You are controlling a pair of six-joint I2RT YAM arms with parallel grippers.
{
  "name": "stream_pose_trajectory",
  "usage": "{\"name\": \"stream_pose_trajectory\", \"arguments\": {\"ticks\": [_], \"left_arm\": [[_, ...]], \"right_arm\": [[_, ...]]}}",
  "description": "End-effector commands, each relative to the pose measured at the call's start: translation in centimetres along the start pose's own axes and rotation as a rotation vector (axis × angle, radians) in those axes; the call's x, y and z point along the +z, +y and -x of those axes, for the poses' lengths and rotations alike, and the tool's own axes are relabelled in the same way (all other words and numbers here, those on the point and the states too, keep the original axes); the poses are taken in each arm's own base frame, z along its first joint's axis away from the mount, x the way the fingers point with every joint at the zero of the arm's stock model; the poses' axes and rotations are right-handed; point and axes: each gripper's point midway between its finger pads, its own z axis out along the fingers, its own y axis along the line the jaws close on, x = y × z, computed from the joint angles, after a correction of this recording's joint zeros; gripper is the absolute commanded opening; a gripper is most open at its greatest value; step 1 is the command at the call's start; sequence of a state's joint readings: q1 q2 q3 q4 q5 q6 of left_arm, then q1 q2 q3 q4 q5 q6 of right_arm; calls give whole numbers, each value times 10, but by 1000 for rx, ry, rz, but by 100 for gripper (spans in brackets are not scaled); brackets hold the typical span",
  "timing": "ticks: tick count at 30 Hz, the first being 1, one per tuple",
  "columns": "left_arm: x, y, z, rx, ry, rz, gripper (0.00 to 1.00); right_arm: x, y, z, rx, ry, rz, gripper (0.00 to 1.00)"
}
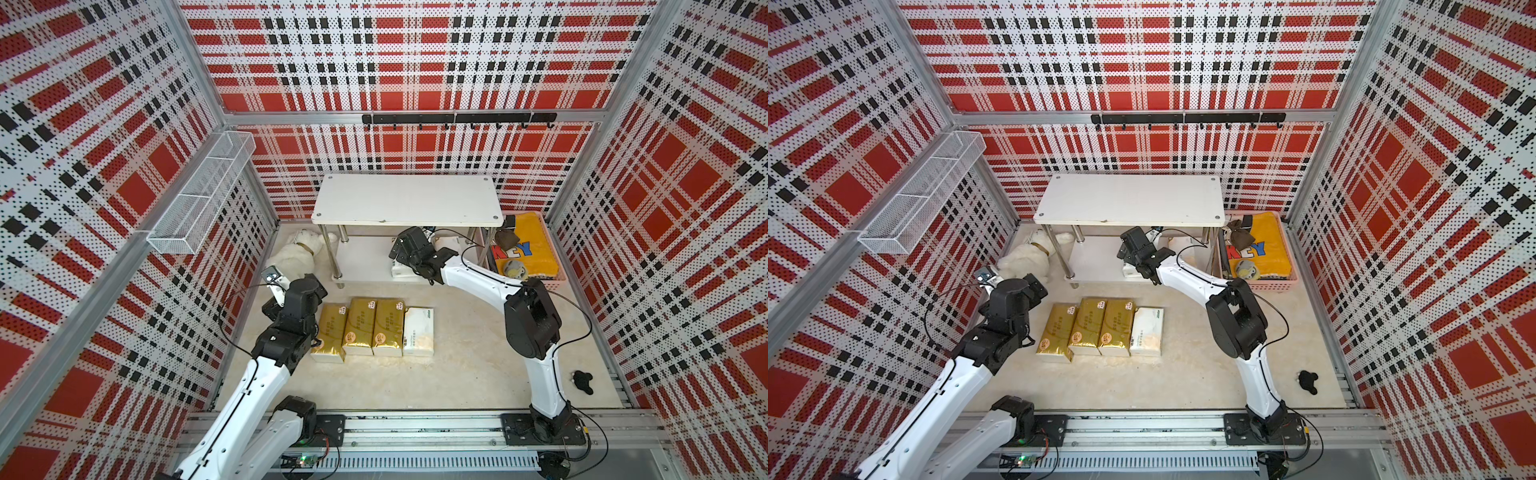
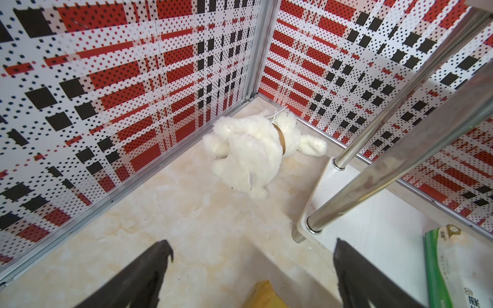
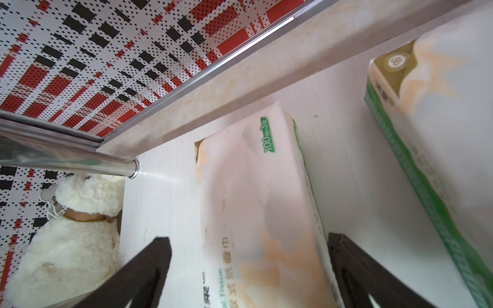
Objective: Place the tissue boxes on the shelf by color
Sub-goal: Place a box of tissues on the shelf.
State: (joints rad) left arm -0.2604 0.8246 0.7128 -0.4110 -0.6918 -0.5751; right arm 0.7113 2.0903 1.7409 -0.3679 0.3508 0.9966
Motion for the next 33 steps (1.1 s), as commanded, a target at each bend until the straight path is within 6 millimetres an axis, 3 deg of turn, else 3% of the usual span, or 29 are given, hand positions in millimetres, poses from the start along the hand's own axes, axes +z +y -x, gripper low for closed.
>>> {"name": "stream_pose_trajectory", "arguments": {"ticks": [1, 7, 15, 22, 27, 33], "left_arm": [[-1, 0, 2, -6, -11, -8, 100], [3, 8, 6, -23, -19, 16, 100], [3, 8, 5, -20, -16, 16, 100], [3, 8, 6, -19, -20, 18, 100], [3, 9, 5, -17, -19, 20, 100], [3, 8, 4, -16, -14, 16, 100]], "right_arm": [[-24, 6, 27, -35, -84, 4, 100], [-32, -5, 40, -90, -132, -57, 100], [-12, -25, 49, -89, -146, -111, 100], [5, -30, 53, -74, -135, -119, 100], [8, -23, 46, -76, -109, -85, 100], [-8, -14, 29, -106, -107, -54, 100]]}}
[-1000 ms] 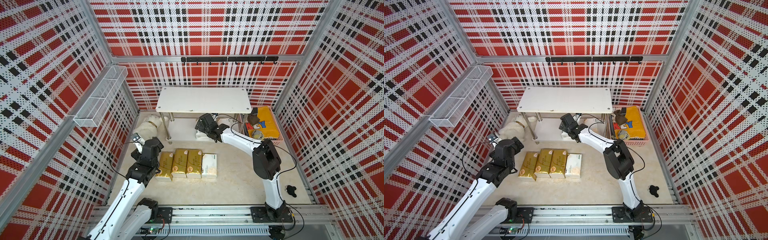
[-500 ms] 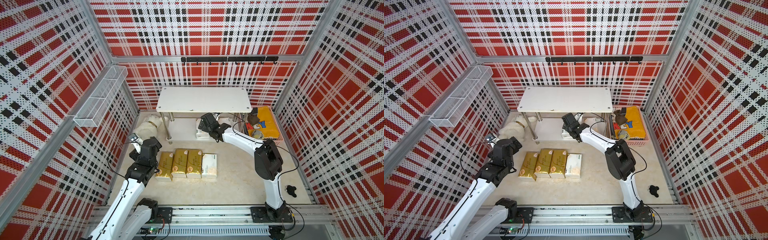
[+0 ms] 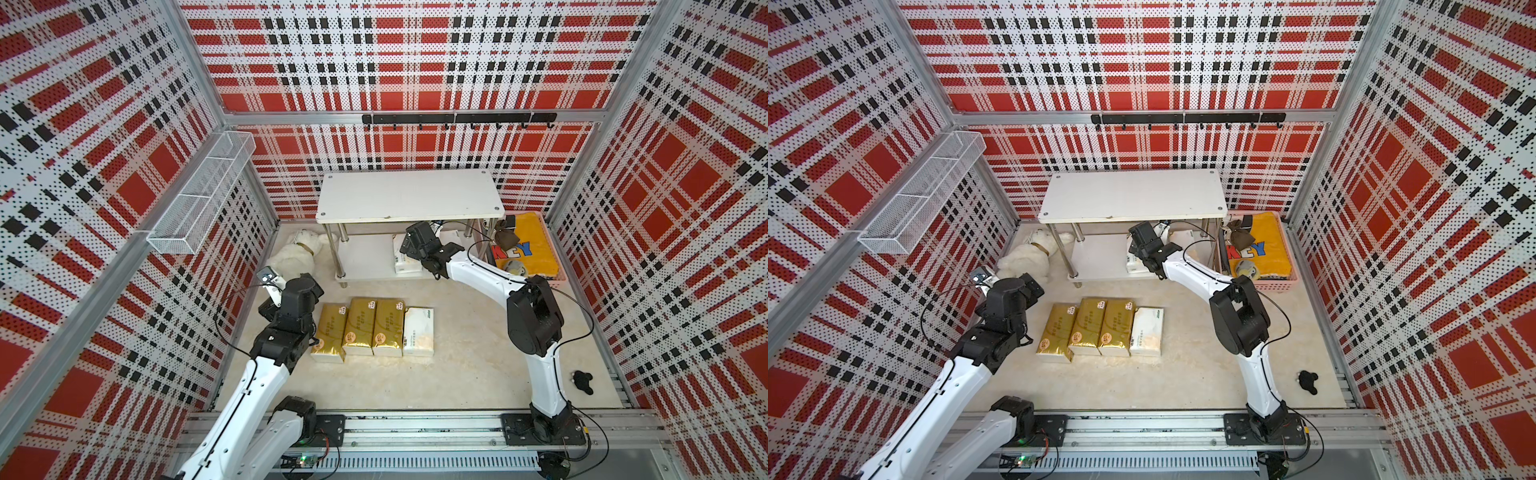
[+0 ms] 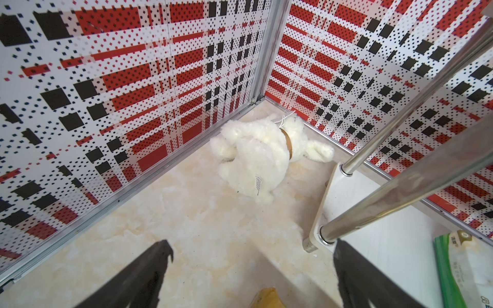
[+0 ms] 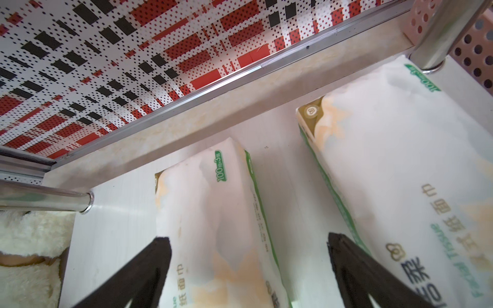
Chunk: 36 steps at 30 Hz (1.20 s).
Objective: Place the tissue boxes on the shelf by color
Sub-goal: Place a box of tissues on the shelf.
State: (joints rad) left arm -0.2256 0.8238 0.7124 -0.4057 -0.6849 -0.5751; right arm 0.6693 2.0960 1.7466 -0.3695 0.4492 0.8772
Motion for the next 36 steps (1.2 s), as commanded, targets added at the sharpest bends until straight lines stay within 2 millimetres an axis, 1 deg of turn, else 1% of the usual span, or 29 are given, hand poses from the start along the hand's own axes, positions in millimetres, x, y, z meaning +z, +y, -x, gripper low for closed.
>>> {"name": "stream_pose_trajectory", "arguments": {"ticks": [1, 11, 12, 16, 20, 23, 28, 32, 34, 36], "left_arm": [[0, 1, 0, 0, -7, -7, 100], [-1, -2, -1, -1, -7, -13, 100], [-5, -10, -4, 11, 0, -39, 100], [-6, -13, -4, 12, -3, -46, 100], [-8, -18, -6, 29, 1, -53, 100], [-10, -23, -9, 56, 8, -49, 100], [-15, -39, -16, 94, 24, -76, 100], [-21, -51, -22, 118, 33, -98, 100], [-22, -55, -25, 127, 39, -106, 100], [-20, -57, -29, 139, 46, -102, 100]], "right_arm": [[-18, 10, -1, -13, -22, 37, 100], [-45, -1, -2, -17, -45, 35, 100], [-47, -1, -3, -16, -46, 39, 100], [-56, -1, -4, -22, -35, 62, 100], [-69, 3, -14, -72, 3, 104, 100], [-81, 0, -26, -130, 37, 115, 100], [-103, -22, -45, -185, 76, 80, 100], [-128, -41, -63, -229, 121, 46, 100], [-138, -52, -77, -263, 156, 30, 100], [-144, -69, -95, -294, 212, 4, 100]]}}
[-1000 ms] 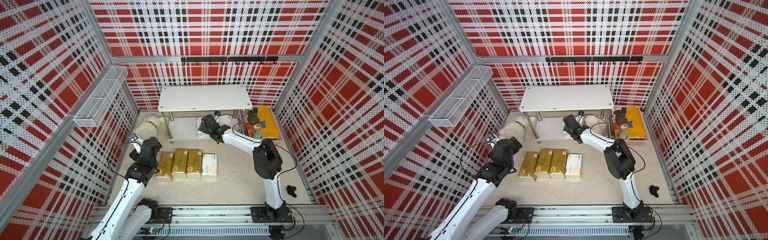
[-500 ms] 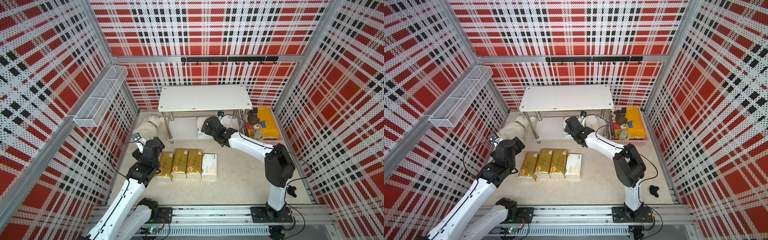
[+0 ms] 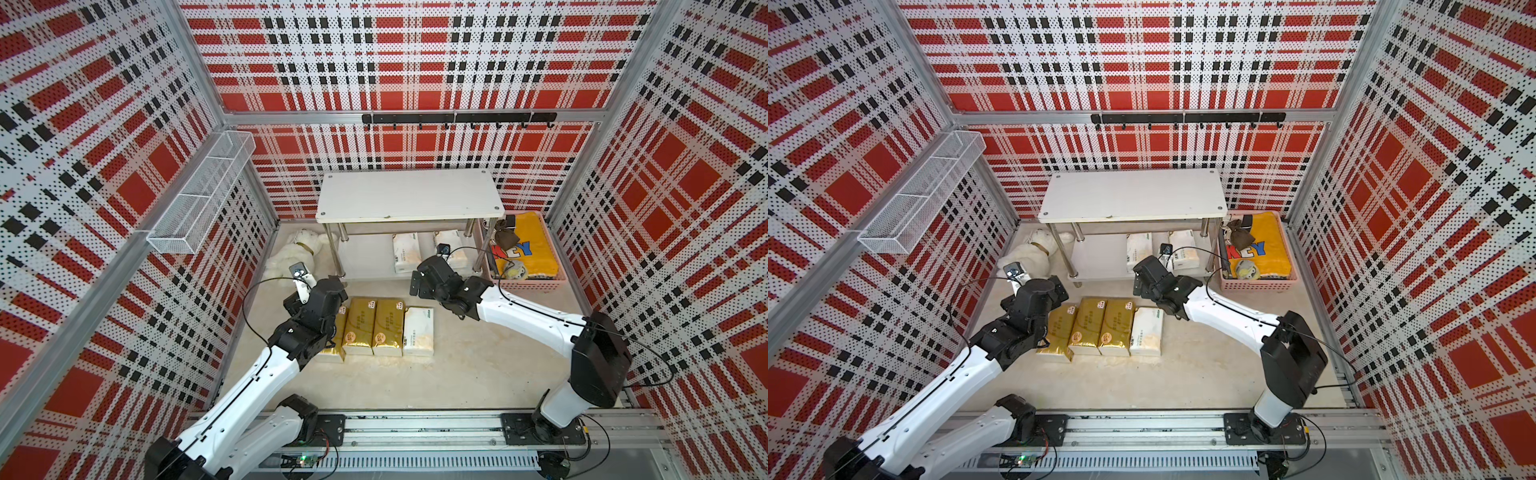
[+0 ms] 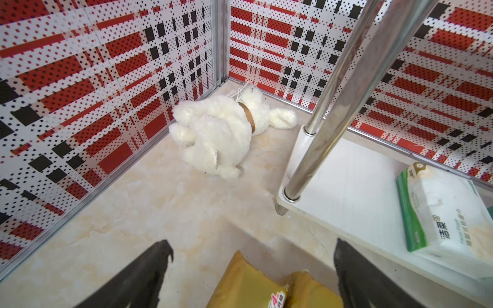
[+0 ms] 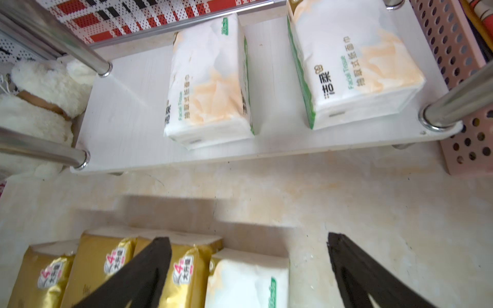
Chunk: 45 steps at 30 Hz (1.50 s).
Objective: Place the tissue boxes on the shelf by color
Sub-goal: Place a box of tissues on the shelf, then pick up the box of tissues from the center of the board.
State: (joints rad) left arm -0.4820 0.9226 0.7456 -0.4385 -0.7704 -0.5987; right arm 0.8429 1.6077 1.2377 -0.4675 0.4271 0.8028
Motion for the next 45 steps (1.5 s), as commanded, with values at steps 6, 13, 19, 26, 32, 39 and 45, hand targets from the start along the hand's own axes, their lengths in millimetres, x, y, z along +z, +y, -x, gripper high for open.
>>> {"name": "stream_pose_trajectory", "arguments": {"ticks": [6, 13, 19, 26, 32, 39, 45], "left_arm": [[2, -5, 5, 1, -13, 15, 100], [5, 1, 6, -10, -16, 23, 100], [5, 2, 11, -25, -22, 21, 100], [6, 5, 13, -27, -23, 25, 100], [7, 8, 13, -30, -23, 31, 100], [6, 10, 16, -34, -28, 30, 100], [5, 12, 17, -43, -32, 26, 100]], "right_arm": [[-20, -19, -75, -106, 214, 15, 100], [-22, -15, -104, -127, 293, -2, 100], [-20, -7, -118, -75, 332, 28, 100], [-8, 11, -140, -70, 412, 78, 100], [-3, 24, -144, -42, 419, 119, 100], [6, 24, -148, -27, 430, 72, 100], [19, 22, -158, -32, 458, 28, 100]]}}
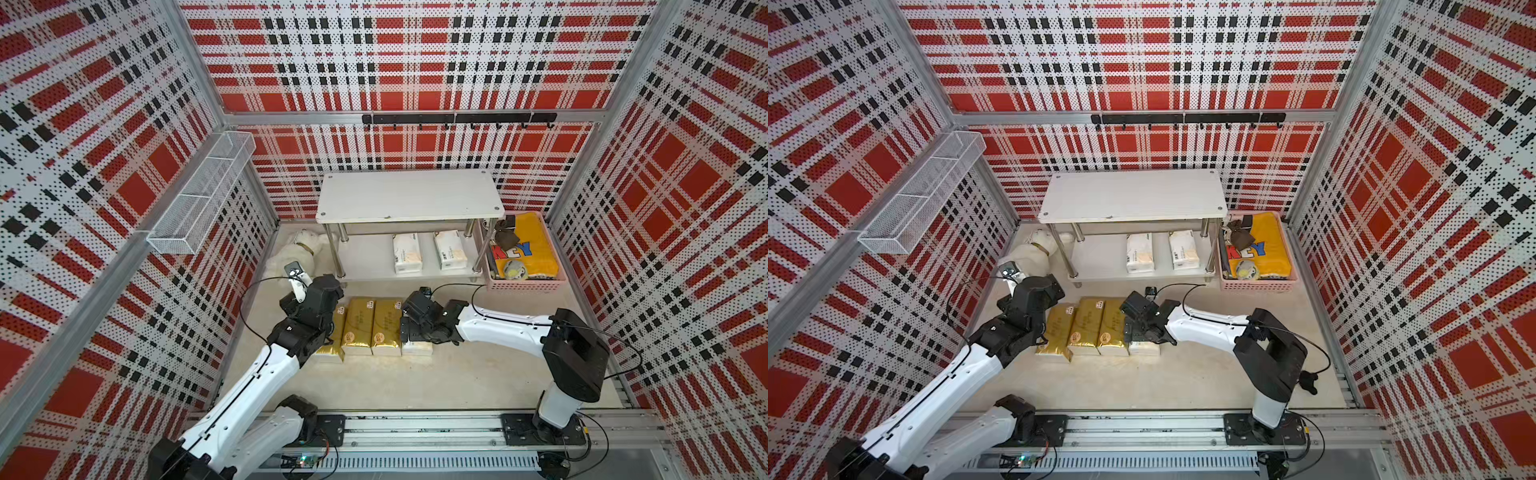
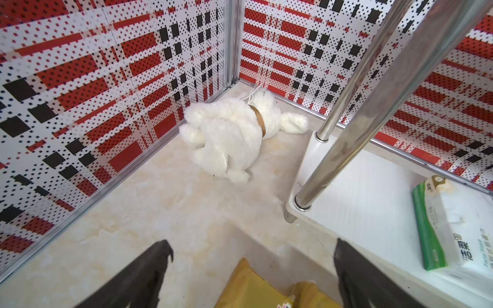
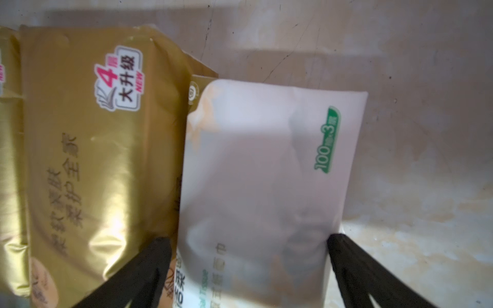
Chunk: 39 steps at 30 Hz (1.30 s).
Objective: Place the tissue boxes on the shelf by color
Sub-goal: Pick up the box of tissues from the center of the board.
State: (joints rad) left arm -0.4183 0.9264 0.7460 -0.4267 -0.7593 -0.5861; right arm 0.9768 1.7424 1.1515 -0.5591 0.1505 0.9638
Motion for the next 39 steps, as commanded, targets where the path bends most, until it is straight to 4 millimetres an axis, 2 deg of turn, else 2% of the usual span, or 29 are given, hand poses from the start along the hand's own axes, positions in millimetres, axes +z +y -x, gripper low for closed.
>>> {"name": "stream_pose_trajectory", "arguments": {"ticks": [1, 7, 10, 21, 28, 32, 39], "left_arm": [[-3, -1, 9, -23, -22, -19, 100], [-4, 0, 9, -28, -24, -21, 100], [-3, 0, 10, -30, -24, -23, 100], [-3, 1, 10, -32, -23, -26, 100], [-2, 1, 9, -34, -22, -24, 100], [-3, 2, 10, -35, -25, -24, 100], [-3, 1, 10, -37, -26, -26, 100]], "right_arm": [[10, 1, -5, 9, 22, -22, 100], [-8, -7, 9, -3, -38, -69, 100], [-8, -9, 9, -17, -27, -98, 100], [27, -12, -11, -15, 43, -100, 100], [43, -39, -34, -16, 91, -173, 100], [32, -50, -37, -19, 82, -184, 100], [3, -66, -25, -111, 51, -239, 100]]}}
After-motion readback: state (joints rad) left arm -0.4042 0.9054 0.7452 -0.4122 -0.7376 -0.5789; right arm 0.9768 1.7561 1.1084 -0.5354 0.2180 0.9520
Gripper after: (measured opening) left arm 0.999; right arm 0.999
